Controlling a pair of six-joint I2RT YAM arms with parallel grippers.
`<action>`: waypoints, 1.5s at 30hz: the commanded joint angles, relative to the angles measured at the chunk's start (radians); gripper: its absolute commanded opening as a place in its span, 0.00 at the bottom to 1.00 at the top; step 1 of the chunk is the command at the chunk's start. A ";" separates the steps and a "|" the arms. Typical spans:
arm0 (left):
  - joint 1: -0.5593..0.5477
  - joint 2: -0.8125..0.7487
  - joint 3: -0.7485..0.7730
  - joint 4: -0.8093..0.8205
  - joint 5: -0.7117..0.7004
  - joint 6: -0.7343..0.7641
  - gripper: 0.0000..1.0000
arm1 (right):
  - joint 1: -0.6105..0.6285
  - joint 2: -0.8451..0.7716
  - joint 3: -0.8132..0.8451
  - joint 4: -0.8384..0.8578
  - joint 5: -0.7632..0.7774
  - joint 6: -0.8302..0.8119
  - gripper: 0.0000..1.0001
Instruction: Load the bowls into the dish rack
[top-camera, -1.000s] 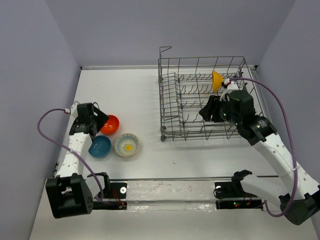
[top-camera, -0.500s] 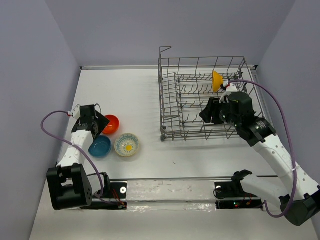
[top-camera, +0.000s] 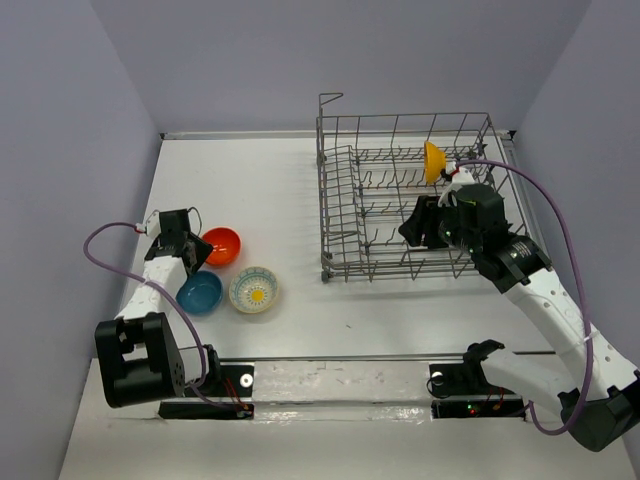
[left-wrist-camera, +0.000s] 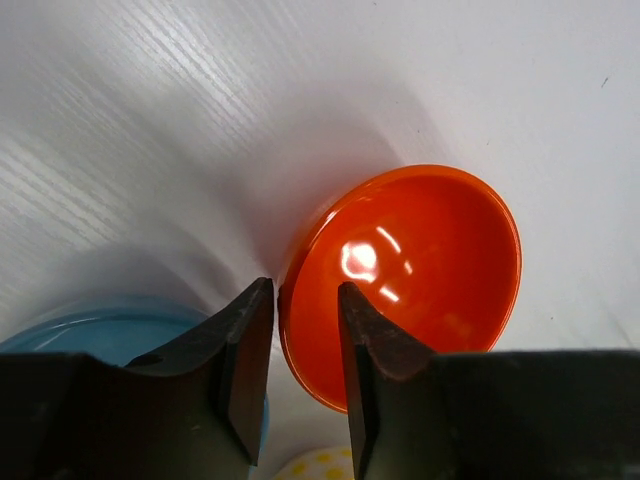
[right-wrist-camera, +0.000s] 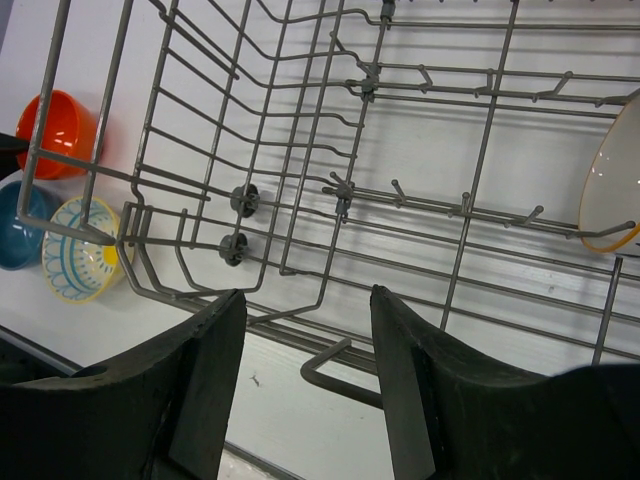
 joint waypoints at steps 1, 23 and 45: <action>0.006 0.020 -0.003 0.040 0.003 0.011 0.39 | 0.010 -0.003 -0.008 0.054 0.000 -0.017 0.59; 0.007 0.140 0.090 0.040 0.092 0.071 0.23 | 0.010 0.003 -0.015 0.056 0.017 -0.021 0.59; 0.007 0.151 0.126 0.036 0.133 0.114 0.42 | 0.010 0.012 -0.017 0.059 0.014 -0.021 0.59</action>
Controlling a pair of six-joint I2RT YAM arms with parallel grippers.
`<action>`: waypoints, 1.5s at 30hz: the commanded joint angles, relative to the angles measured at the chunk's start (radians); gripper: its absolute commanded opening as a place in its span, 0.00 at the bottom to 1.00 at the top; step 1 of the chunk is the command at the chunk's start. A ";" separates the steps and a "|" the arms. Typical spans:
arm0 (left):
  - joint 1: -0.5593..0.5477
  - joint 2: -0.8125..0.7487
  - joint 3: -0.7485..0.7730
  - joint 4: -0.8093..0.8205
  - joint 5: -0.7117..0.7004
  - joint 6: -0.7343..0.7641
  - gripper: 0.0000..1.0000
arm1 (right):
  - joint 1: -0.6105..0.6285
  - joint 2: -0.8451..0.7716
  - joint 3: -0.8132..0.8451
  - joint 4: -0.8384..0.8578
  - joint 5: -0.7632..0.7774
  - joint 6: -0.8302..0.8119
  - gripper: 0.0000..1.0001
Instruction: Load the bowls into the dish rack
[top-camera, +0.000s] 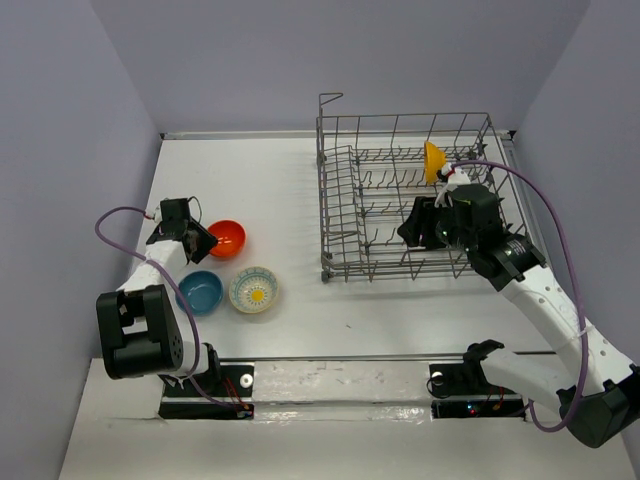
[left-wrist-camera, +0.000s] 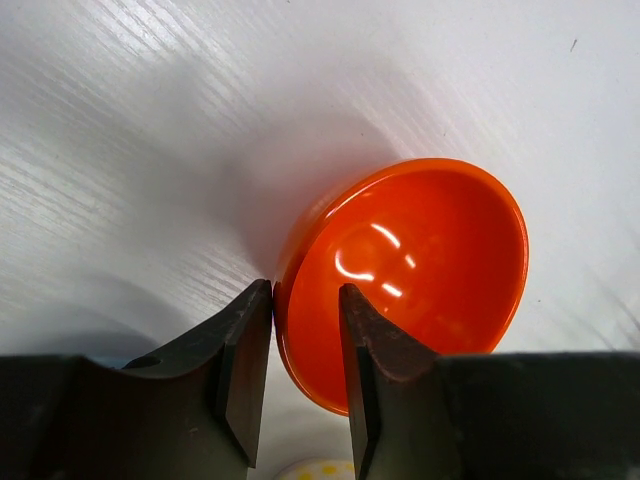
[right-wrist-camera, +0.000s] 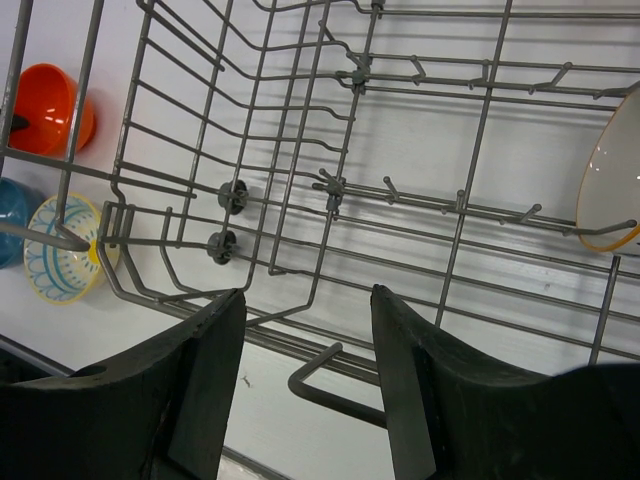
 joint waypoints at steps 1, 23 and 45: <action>0.005 0.004 0.032 -0.002 0.020 0.018 0.42 | 0.010 -0.010 -0.002 0.050 0.006 -0.014 0.59; 0.002 0.024 0.009 0.021 0.065 0.023 0.11 | 0.010 -0.017 -0.012 0.052 0.000 -0.004 0.59; -0.465 -0.102 0.800 -0.317 -0.217 0.197 0.00 | 0.010 0.079 0.234 0.045 0.012 0.029 0.57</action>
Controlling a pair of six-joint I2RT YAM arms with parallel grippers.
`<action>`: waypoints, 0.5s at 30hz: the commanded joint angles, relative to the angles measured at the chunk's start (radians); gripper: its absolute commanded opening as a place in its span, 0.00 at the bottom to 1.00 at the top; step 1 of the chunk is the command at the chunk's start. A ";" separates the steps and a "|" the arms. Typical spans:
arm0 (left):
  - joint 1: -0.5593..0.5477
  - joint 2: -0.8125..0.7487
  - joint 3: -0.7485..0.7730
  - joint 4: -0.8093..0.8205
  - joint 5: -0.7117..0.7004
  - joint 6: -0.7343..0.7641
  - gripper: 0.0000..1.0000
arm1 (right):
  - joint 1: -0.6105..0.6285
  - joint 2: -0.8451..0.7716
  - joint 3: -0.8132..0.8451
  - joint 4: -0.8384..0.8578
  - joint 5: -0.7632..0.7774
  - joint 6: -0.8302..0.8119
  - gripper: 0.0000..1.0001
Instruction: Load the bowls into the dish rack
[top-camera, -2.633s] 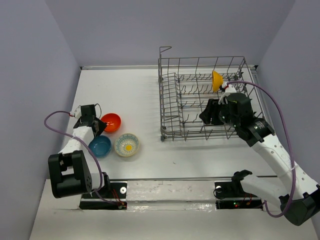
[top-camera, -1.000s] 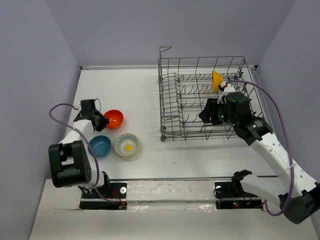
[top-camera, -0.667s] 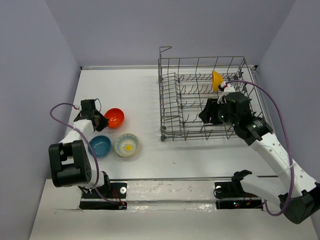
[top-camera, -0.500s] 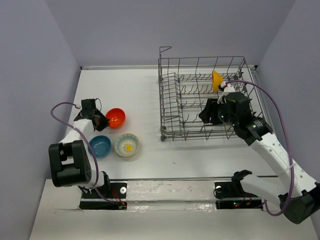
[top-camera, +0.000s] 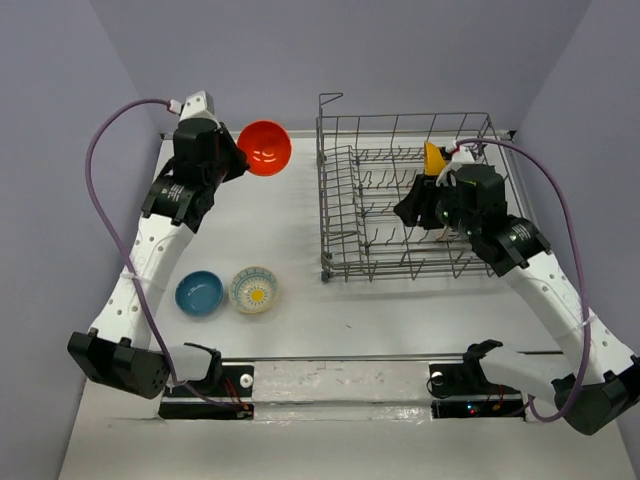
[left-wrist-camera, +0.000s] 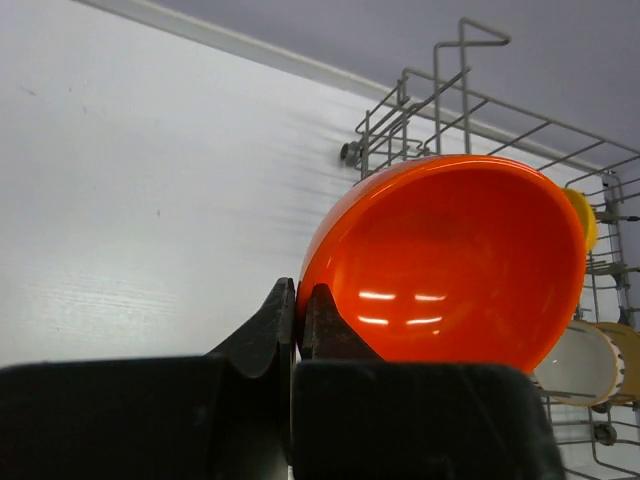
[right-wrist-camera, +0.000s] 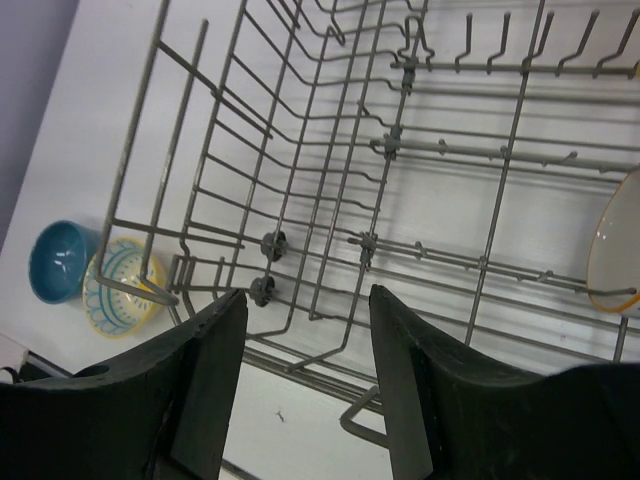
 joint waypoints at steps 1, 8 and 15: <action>-0.073 0.015 0.176 -0.091 -0.118 0.041 0.00 | 0.010 0.013 0.104 0.039 0.029 0.011 0.57; -0.260 0.184 0.413 -0.168 -0.233 0.052 0.00 | 0.010 0.062 0.234 0.046 0.089 0.040 0.57; -0.418 0.354 0.604 -0.202 -0.273 0.041 0.00 | 0.010 0.103 0.315 0.068 0.157 0.048 0.57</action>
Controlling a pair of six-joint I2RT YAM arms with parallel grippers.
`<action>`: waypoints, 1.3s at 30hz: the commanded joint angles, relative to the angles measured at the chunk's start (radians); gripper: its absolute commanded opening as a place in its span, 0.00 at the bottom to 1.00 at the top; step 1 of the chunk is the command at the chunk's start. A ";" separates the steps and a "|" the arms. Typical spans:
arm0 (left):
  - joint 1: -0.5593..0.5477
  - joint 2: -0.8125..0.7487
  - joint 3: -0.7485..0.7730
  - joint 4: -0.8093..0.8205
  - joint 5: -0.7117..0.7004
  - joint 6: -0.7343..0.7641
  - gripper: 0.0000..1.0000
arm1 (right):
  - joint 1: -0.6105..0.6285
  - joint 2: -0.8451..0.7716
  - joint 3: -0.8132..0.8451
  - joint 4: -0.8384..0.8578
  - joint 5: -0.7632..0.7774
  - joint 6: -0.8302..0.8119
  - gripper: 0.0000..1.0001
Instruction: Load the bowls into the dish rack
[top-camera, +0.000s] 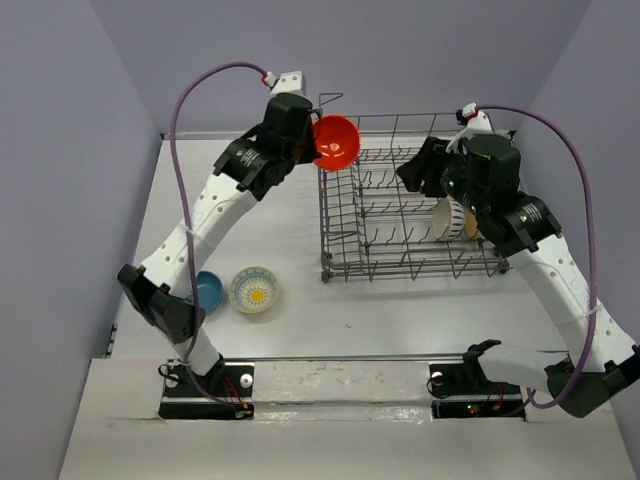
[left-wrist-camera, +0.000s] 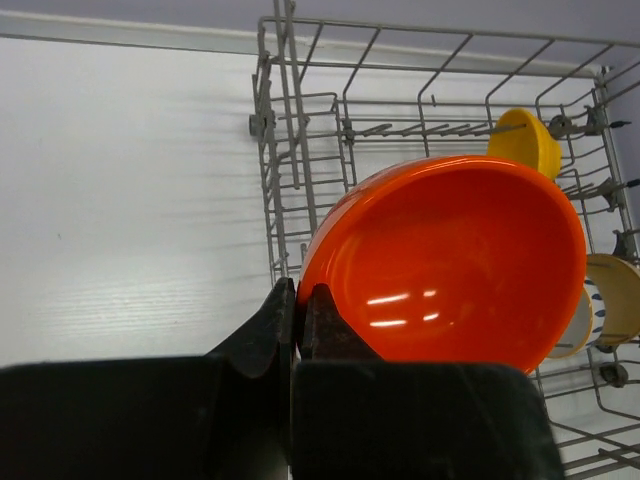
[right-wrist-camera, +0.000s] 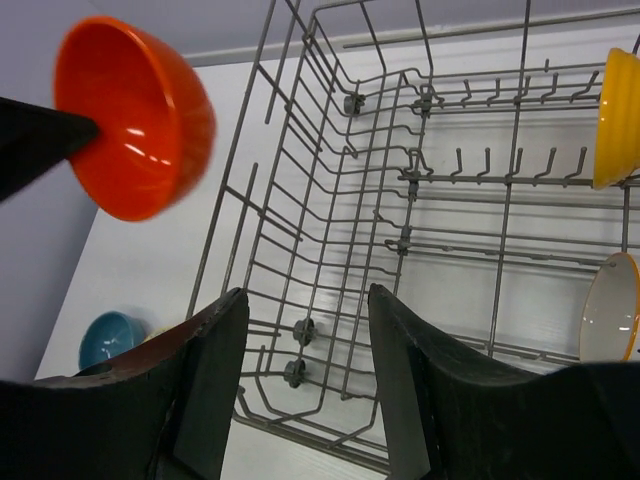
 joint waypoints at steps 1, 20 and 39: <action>-0.070 0.055 0.124 -0.005 -0.052 0.000 0.00 | 0.010 0.010 0.068 0.064 0.069 0.009 0.57; -0.268 0.233 0.295 0.005 -0.083 0.006 0.00 | 0.010 0.065 0.042 0.066 0.246 -0.047 0.51; -0.285 0.224 0.298 0.014 -0.078 0.013 0.00 | 0.010 0.101 0.012 0.074 0.267 -0.054 0.33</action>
